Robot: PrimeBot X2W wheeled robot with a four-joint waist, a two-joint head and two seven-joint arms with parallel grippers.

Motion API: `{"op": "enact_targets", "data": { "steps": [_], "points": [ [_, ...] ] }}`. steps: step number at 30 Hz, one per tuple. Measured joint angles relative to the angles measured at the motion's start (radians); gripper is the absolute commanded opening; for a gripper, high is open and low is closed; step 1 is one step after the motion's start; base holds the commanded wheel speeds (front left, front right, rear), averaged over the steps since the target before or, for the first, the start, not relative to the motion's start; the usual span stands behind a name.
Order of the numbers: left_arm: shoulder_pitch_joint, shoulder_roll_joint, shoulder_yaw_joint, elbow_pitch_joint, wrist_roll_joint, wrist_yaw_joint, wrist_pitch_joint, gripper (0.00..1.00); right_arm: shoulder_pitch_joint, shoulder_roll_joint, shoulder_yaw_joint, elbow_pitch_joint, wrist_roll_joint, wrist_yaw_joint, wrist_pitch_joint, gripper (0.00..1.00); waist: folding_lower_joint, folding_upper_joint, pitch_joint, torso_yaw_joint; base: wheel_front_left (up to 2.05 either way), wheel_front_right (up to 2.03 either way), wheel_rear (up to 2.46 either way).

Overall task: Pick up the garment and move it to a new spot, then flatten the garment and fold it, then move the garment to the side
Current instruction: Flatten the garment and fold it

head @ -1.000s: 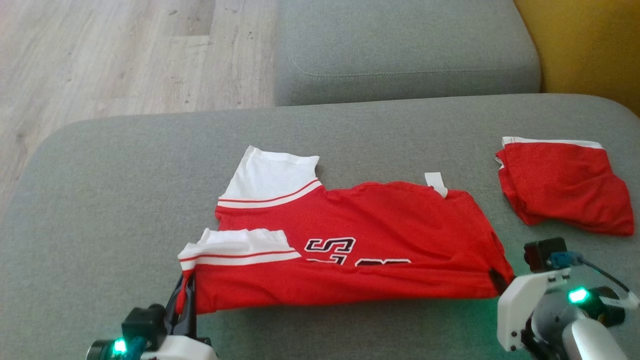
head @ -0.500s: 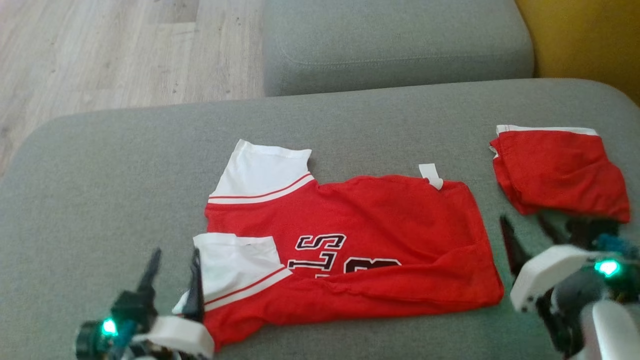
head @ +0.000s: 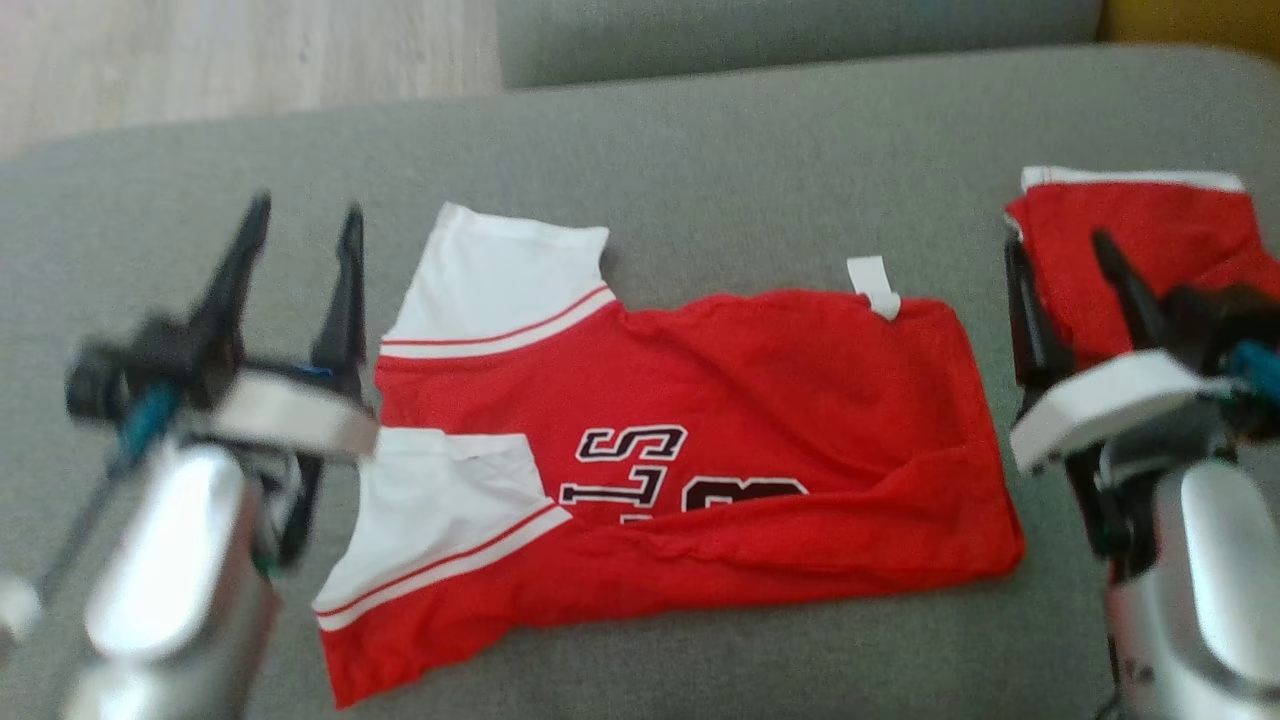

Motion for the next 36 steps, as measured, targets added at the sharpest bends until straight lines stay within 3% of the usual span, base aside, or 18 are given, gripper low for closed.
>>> {"op": "enact_targets", "data": {
  "steps": [5,9,22,36],
  "points": [
    [-0.250,0.050,-0.035,0.118,-0.028,-0.112,0.145,1.00,-0.129,-0.019,0.030,0.007,0.000,0.000,-0.011,1.00,0.0001,0.0000,0.090,-0.022,0.00,0.00,0.00],
    [-0.394,0.105,-0.082,0.234,-0.057,-0.145,0.247,1.00,-0.218,-0.030,0.039,0.041,0.000,0.000,-0.019,1.00,0.0001,0.0000,0.157,-0.052,0.00,0.00,0.00],
    [-0.576,0.204,-0.320,0.446,-0.274,-0.153,0.454,1.00,-0.338,-0.029,0.072,0.091,0.002,0.000,-0.061,1.00,0.0000,-0.0001,0.302,-0.138,0.00,0.00,0.00],
    [-0.646,0.245,-0.449,0.515,-0.420,-0.153,0.560,1.00,-0.361,-0.026,0.077,0.096,0.002,0.000,-0.070,1.00,-0.0002,0.0000,0.339,-0.167,0.00,0.00,0.00]
  ]
}}
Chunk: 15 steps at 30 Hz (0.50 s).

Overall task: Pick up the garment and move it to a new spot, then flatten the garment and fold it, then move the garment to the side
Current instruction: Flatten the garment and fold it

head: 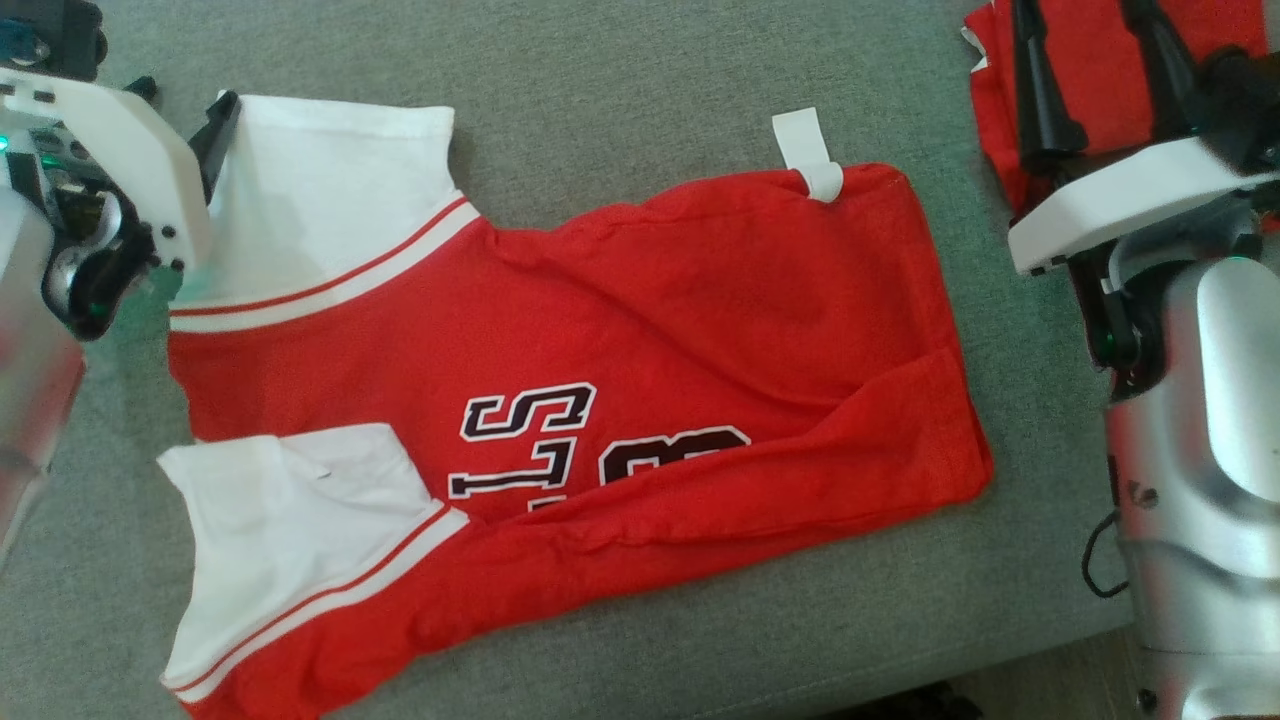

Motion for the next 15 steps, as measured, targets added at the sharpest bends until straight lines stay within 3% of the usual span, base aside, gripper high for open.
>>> {"op": "enact_targets", "data": {
  "steps": [7,15],
  "points": [
    [-0.008,0.016,-0.054,-0.036,-0.119,0.000,0.042,1.00,0.000,0.000,-0.007,0.006,-0.009,0.000,0.001,1.00,0.0000,0.0000,-0.006,0.006,0.00,0.00,0.00],
    [-0.007,0.024,-0.095,-0.040,-0.184,0.000,0.053,1.00,0.000,0.000,-0.003,0.030,-0.009,0.000,0.001,1.00,0.0000,0.0000,-0.031,0.011,0.00,0.00,0.00]
  ]
}}
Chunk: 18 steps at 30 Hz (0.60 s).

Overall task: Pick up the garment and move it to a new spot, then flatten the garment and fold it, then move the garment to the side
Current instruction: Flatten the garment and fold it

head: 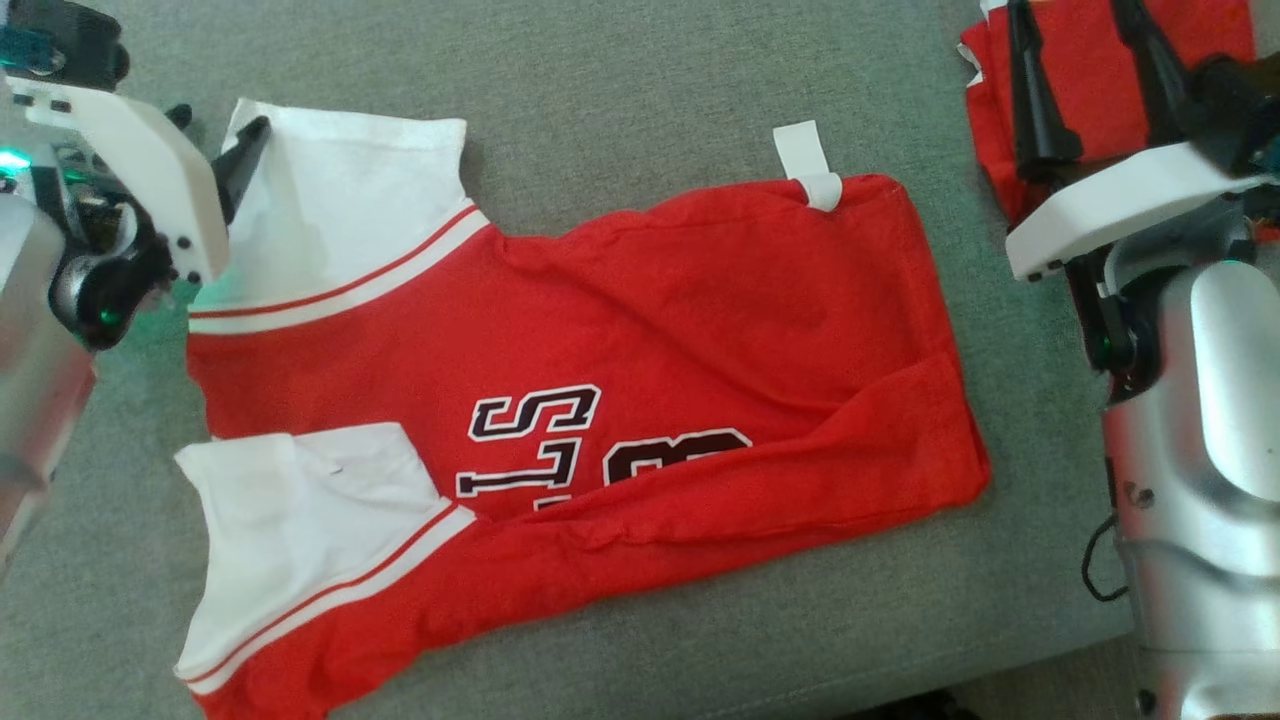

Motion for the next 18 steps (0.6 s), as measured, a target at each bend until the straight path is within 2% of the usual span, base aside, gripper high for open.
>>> {"op": "enact_targets", "data": {
  "steps": [15,16,17,18],
  "points": [
    [-0.030,0.031,-0.051,-0.023,-0.084,0.000,0.071,1.00,-0.013,0.002,0.003,0.006,0.000,0.000,0.000,1.00,0.0000,0.0000,0.022,-0.020,0.00,0.00,0.00],
    [-0.033,0.031,-0.055,-0.025,-0.094,0.000,0.078,0.83,-0.013,0.002,0.003,0.007,0.000,0.000,0.000,1.00,0.0001,0.0000,0.022,-0.019,0.00,0.00,0.00],
    [-0.035,0.032,-0.059,-0.028,-0.103,0.000,0.082,0.25,-0.013,0.002,0.002,0.007,0.000,0.000,0.000,1.00,0.0001,0.0000,0.021,-0.019,0.00,0.00,0.00],
    [-0.035,0.031,-0.061,-0.032,-0.111,0.000,0.085,0.00,-0.013,0.002,0.001,0.009,0.000,0.000,0.000,1.00,0.0001,0.0000,0.018,-0.017,0.00,0.00,0.00]
  ]
}}
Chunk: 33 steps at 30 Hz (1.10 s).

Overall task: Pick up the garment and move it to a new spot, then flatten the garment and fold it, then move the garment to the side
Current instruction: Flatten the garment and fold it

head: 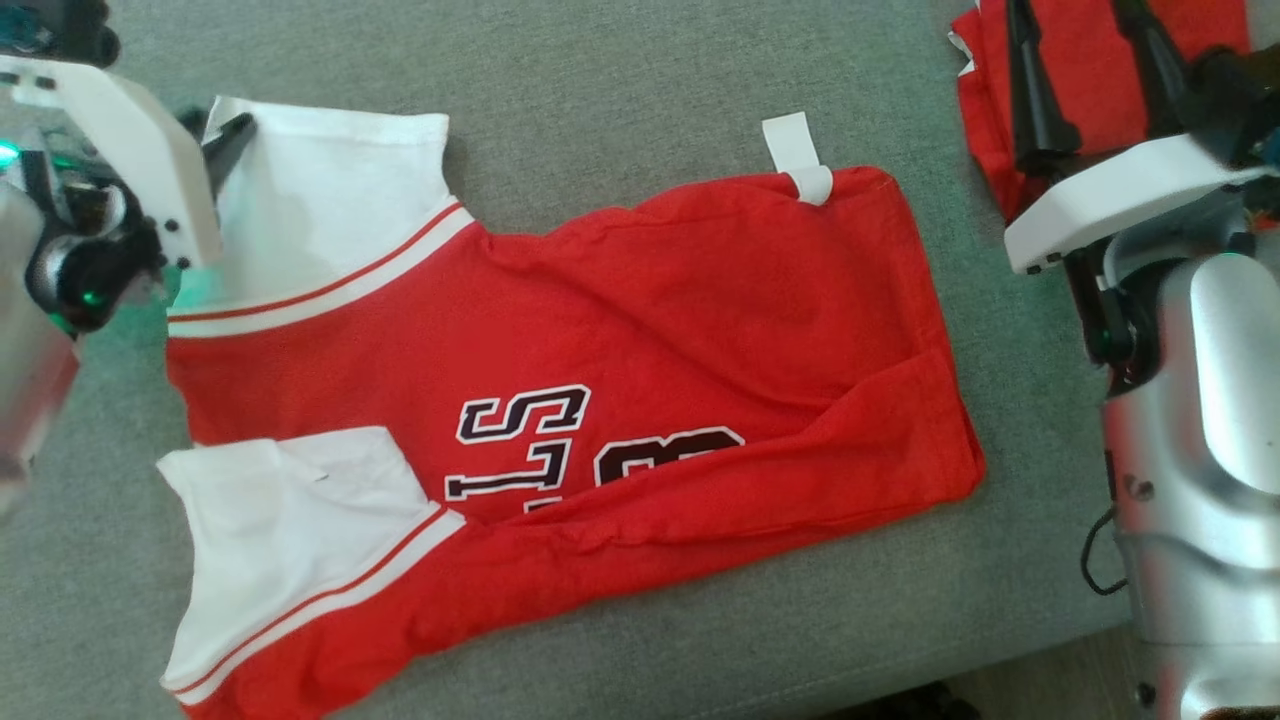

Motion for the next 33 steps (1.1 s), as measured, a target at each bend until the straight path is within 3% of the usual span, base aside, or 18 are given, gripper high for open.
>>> {"op": "enact_targets", "data": {
  "steps": [3,6,9,15,25,33],
  "points": [
    [0.005,-0.005,-0.008,-0.012,-0.006,0.000,-0.042,0.00,0.000,-0.003,-0.006,0.007,0.000,0.000,0.000,1.00,0.0000,0.0000,-0.011,0.008,0.00,0.00,0.00],
    [0.012,-0.008,-0.005,-0.011,0.029,0.000,-0.164,0.00,0.000,-0.011,0.000,0.022,0.002,0.000,0.003,1.00,0.0000,0.0000,-0.027,0.022,0.00,0.00,0.00],
    [0.013,-0.025,-0.003,-0.010,0.065,0.000,-0.287,0.00,0.000,-0.045,0.021,0.040,0.021,0.000,0.027,1.00,0.0000,0.0000,-0.043,0.045,0.00,0.00,0.00],
    [0.026,-0.048,-0.003,-0.040,0.100,0.000,-0.425,0.00,0.000,-0.112,0.086,0.085,0.075,0.000,0.073,1.00,-0.0001,0.0000,-0.075,0.092,0.00,0.00,0.00],
    [0.118,-0.038,-0.041,-0.183,0.135,0.010,-0.483,0.00,0.000,-0.253,0.260,0.240,0.206,0.000,0.200,1.00,-0.0001,0.0000,-0.118,0.189,0.00,0.00,0.00],
    [0.162,-0.019,-0.044,-0.234,0.134,0.042,-0.493,0.00,0.000,-0.328,0.431,0.262,0.390,0.000,0.274,1.00,-0.0001,0.0000,-0.138,0.229,0.00,0.00,0.00]
  ]
}}
